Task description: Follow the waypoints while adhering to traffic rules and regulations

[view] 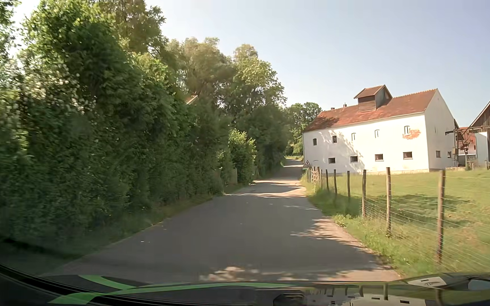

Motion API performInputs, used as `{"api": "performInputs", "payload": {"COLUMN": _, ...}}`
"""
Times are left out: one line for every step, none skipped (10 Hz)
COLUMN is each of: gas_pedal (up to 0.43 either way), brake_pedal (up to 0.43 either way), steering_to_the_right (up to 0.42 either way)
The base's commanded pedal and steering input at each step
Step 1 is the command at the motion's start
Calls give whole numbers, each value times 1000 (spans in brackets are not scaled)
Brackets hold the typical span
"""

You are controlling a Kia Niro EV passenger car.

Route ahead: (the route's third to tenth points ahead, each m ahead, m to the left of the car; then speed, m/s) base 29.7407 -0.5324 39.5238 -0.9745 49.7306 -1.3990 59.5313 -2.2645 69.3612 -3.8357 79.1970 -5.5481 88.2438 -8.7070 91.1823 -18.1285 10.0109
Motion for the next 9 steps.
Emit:
{"api": "performInputs", "payload": {"gas_pedal": 138, "brake_pedal": 0, "steering_to_the_right": 7}}
{"api": "performInputs", "payload": {"gas_pedal": 138, "brake_pedal": 0, "steering_to_the_right": 7}}
{"api": "performInputs", "payload": {"gas_pedal": 138, "brake_pedal": 0, "steering_to_the_right": 8}}
{"api": "performInputs", "payload": {"gas_pedal": 138, "brake_pedal": 0, "steering_to_the_right": 9}}
{"api": "performInputs", "payload": {"gas_pedal": 138, "brake_pedal": 0, "steering_to_the_right": 9}}
{"api": "performInputs", "payload": {"gas_pedal": 138, "brake_pedal": 0, "steering_to_the_right": 9}}
{"api": "performInputs", "payload": {"gas_pedal": 138, "brake_pedal": 0, "steering_to_the_right": 8}}
{"api": "performInputs", "payload": {"gas_pedal": 138, "brake_pedal": 0, "steering_to_the_right": 9}}
{"api": "performInputs", "payload": {"gas_pedal": 138, "brake_pedal": 0, "steering_to_the_right": 9}}
